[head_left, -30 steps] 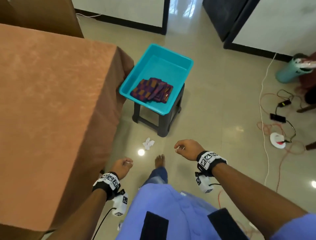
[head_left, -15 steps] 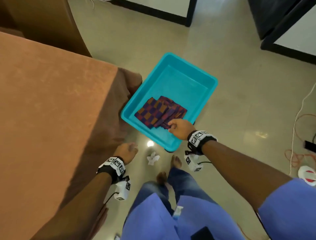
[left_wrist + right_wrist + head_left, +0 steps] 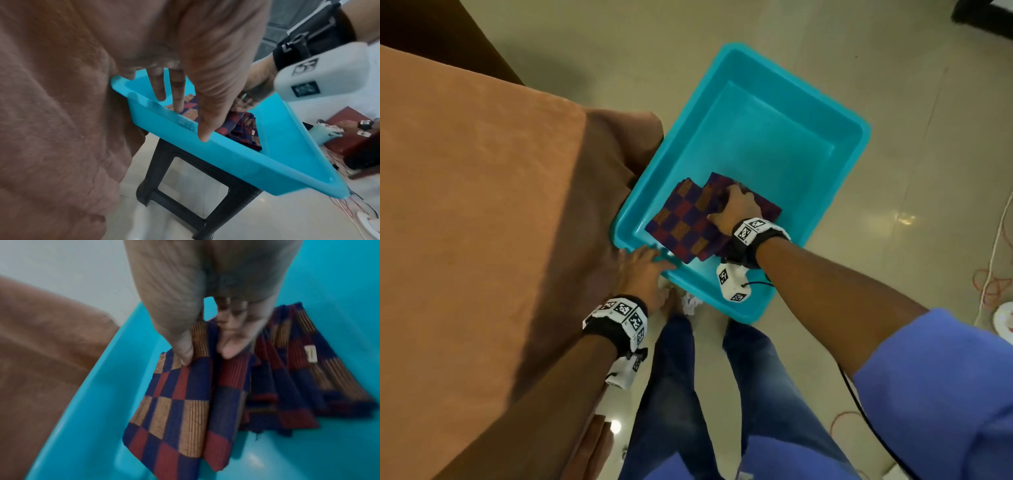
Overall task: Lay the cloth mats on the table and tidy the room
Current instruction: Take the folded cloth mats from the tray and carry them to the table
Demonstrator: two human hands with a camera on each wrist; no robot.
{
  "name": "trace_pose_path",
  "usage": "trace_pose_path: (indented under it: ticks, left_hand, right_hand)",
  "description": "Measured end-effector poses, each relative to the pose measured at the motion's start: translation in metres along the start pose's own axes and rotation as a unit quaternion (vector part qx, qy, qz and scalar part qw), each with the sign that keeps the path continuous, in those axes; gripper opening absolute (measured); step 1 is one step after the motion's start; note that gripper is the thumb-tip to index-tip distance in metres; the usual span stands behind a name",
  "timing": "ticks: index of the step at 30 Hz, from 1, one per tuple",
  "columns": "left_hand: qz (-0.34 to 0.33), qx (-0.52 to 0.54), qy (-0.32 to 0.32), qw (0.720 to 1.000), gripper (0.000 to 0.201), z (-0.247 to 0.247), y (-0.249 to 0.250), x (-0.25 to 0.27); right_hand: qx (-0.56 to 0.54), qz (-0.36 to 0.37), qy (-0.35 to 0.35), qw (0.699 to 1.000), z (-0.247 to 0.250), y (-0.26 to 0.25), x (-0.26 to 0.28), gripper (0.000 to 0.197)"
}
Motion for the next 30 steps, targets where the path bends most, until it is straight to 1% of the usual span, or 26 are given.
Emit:
trace_pose_path:
  ticks: [2, 4, 6, 8, 9, 10, 11, 13, 14, 16, 18, 19, 21, 22, 23, 24, 26, 29, 30]
  left_hand:
    - [-0.015, -0.025, -0.012, 1.0, 0.047, 0.001, 0.001, -0.005]
    - [-0.017, -0.034, -0.011, 0.999, 0.04, 0.003, 0.002, -0.009]
    - [-0.017, -0.05, -0.004, 0.999, 0.035, 0.005, 0.004, -0.011]
    - [-0.025, -0.057, -0.014, 0.998, 0.034, 0.006, 0.006, -0.015]
    - [-0.032, -0.061, -0.022, 0.997, 0.034, 0.006, 0.007, -0.018]
    - [-0.036, -0.064, -0.03, 0.997, 0.035, 0.006, 0.007, -0.02]
    - [-0.04, -0.066, -0.032, 0.997, 0.036, 0.006, 0.007, -0.023]
    - [-0.043, -0.07, -0.037, 0.996, 0.037, 0.005, 0.006, -0.027]
    - [-0.046, -0.073, -0.045, 0.995, 0.037, 0.004, 0.005, -0.028]
    - [-0.049, -0.075, -0.054, 0.994, 0.037, 0.002, 0.003, -0.03]
    - [-0.048, -0.069, -0.052, 0.995, 0.036, 0.002, 0.001, -0.032]
    - [-0.049, -0.064, -0.045, 0.996, 0.035, 0.001, 0.001, -0.032]
    - [-0.056, -0.058, -0.03, 0.996, 0.034, 0.001, 0.002, -0.032]
    - [-0.059, -0.058, -0.027, 0.996, 0.033, 0.001, 0.002, -0.032]
    - [-0.061, -0.058, -0.024, 0.996, 0.033, 0.001, 0.001, -0.031]
    - [-0.065, -0.059, -0.021, 0.996, 0.033, 0.0, 0.001, -0.031]
    - [-0.073, -0.058, -0.011, 0.996, 0.034, -0.001, 0.0, -0.029]
    - [-0.09, -0.052, 0.003, 0.995, 0.034, 0.001, 0.001, -0.024]
    - [-0.09, -0.036, 0.004, 0.995, 0.033, 0.003, 0.001, -0.022]
  right_hand:
    - [-0.1, 0.018, 0.021, 0.995, -0.002, -0.001, 0.0, 0.066]
    - [-0.18, 0.056, 0.06, 0.98, 0.003, 0.002, 0.004, 0.065]
    - [-0.199, 0.079, 0.081, 0.974, 0.008, 0.013, 0.007, 0.064]
    - [-0.161, 0.057, 0.104, 0.98, 0.016, 0.03, 0.004, 0.063]
    - [-0.126, 0.03, 0.114, 0.985, 0.022, 0.038, -0.001, 0.066]
    - [-0.075, 0.0, 0.11, 0.991, 0.026, 0.046, -0.006, 0.073]
    - [-0.016, -0.026, 0.087, 0.996, 0.029, 0.051, -0.013, 0.085]
    - [0.071, -0.046, 0.016, 0.996, 0.03, 0.052, -0.023, 0.108]
    - [0.087, -0.051, -0.009, 0.995, 0.028, 0.05, -0.029, 0.115]
    - [0.094, -0.057, -0.028, 0.994, 0.025, 0.045, -0.038, 0.118]
    - [0.058, -0.067, -0.042, 0.995, 0.023, 0.04, -0.043, 0.108]
    - [0.037, -0.073, -0.065, 0.995, 0.021, 0.038, -0.042, 0.097]
    - [0.025, -0.073, -0.138, 0.987, 0.01, 0.032, -0.036, 0.067]
    - [0.026, -0.066, -0.165, 0.984, 0.004, 0.029, -0.031, 0.056]
    - [0.026, -0.057, -0.173, 0.983, -0.003, 0.026, -0.026, 0.05]
    - [0.019, -0.045, -0.164, 0.985, -0.007, 0.024, -0.022, 0.048]
    - [-0.003, -0.014, -0.127, 0.992, -0.01, 0.018, -0.012, 0.054]
    - [-0.012, 0.019, -0.079, 0.997, -0.001, 0.012, 0.012, 0.056]
    - [-0.008, 0.029, -0.056, 0.998, 0.005, 0.011, 0.022, 0.056]
Point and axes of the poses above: each hand's wrist, its own x-axis away from the middle knuckle, its own z-axis out of the back of the hand, y = z × x, the point moved 4 cm from there along -x, towards the middle knuckle, and after that the axes turned 2 degrees about y, right-handed, at the moved point
